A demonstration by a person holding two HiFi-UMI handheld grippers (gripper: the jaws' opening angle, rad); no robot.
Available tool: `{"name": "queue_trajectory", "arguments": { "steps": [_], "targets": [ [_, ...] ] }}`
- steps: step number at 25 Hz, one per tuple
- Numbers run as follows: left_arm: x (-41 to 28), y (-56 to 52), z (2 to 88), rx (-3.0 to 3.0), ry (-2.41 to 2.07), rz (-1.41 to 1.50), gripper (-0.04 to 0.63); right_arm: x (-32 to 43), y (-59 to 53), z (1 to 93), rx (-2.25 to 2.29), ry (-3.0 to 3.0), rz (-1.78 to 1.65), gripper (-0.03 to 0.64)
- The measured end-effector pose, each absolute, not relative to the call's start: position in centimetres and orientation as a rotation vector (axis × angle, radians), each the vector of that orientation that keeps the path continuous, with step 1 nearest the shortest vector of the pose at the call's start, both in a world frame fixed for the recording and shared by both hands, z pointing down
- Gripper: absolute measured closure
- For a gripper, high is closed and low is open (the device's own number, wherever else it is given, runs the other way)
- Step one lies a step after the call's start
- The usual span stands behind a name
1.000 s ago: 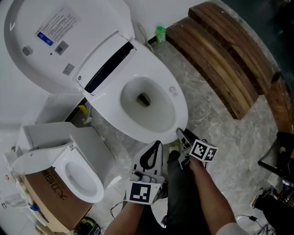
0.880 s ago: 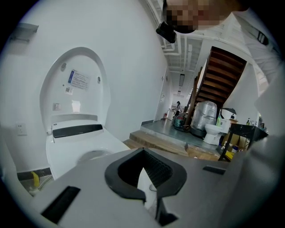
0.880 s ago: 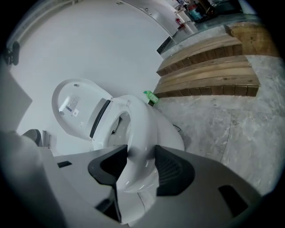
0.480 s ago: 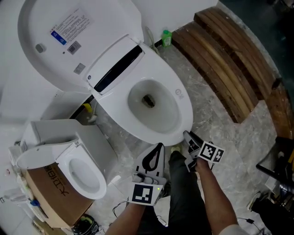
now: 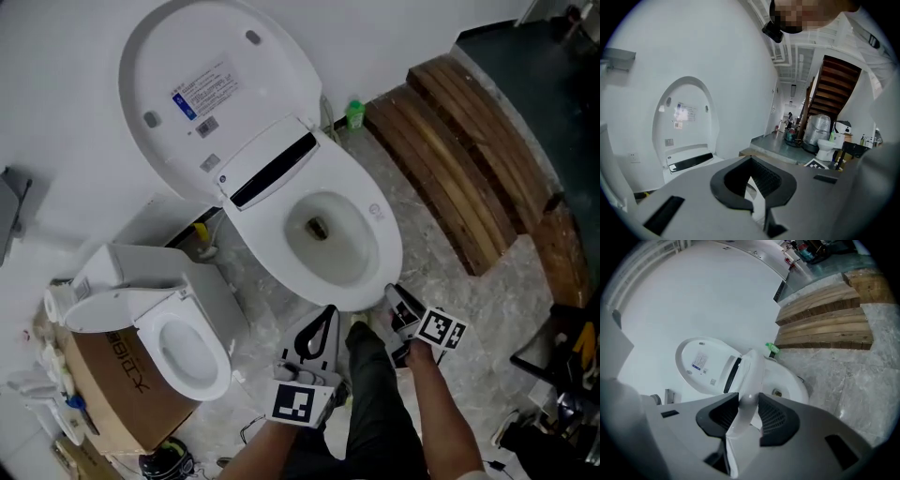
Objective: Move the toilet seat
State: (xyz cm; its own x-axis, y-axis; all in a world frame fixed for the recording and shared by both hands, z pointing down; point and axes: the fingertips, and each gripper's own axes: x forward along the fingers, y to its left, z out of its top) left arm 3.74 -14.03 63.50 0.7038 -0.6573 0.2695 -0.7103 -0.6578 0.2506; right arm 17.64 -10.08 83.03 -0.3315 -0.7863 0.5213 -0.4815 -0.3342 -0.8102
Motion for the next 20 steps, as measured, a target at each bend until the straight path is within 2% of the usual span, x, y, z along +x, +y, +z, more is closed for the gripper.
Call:
{"name": "queue_trajectory", "arguments": {
  "steps": [10,20],
  "targets": [
    [-0.2,-15.2,53.6,2.594,-1.185,0.16,0.592,16.5,-13.0,73.0,-1.622,1.718,-1.697,0.485],
    [-3.3,-15.8,48.9,2.575,-1.276,0.132,0.592,14.8,-17.5,65.2,-1.55,1.828,-1.648,0.504]
  ]
}}
